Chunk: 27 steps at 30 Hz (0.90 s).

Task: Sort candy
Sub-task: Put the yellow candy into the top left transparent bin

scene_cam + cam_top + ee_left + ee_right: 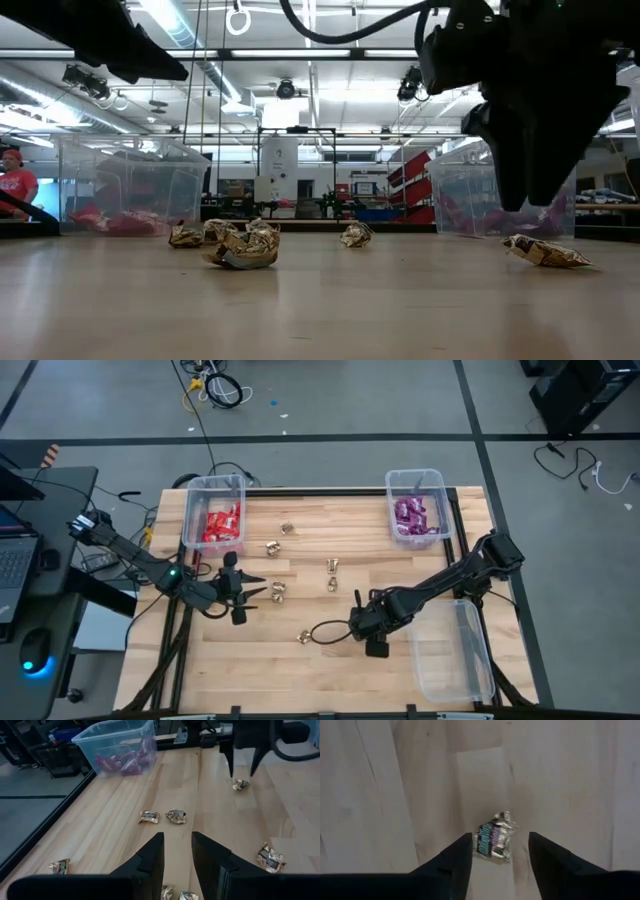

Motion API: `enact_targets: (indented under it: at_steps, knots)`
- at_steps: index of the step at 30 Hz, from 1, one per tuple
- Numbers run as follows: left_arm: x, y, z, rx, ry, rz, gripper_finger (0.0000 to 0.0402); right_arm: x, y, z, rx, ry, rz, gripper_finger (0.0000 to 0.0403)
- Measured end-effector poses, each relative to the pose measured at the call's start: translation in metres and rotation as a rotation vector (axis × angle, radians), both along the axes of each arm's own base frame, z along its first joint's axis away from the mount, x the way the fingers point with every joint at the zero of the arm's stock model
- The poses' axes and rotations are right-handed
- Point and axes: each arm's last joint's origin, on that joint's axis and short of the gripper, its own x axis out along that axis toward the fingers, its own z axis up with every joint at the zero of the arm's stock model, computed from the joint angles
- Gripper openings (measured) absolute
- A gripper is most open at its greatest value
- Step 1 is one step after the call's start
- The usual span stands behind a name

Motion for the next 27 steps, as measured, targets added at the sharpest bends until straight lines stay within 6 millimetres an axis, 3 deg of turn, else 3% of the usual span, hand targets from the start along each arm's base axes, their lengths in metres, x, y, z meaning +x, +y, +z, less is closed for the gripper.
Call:
enact_targets:
  at_steps: [14,27]
  knots:
    - [-0.001,0.001,-0.002,-0.001,0.016,0.023,0.0102,0.001,0.007,-0.013,-0.009,0.033,0.001,0.0260]
    - [-0.003,0.003,-0.005,-0.002,0.037,0.052,0.0102,0.002,0.007,-0.030,-0.030,0.108,-0.025,0.0267]
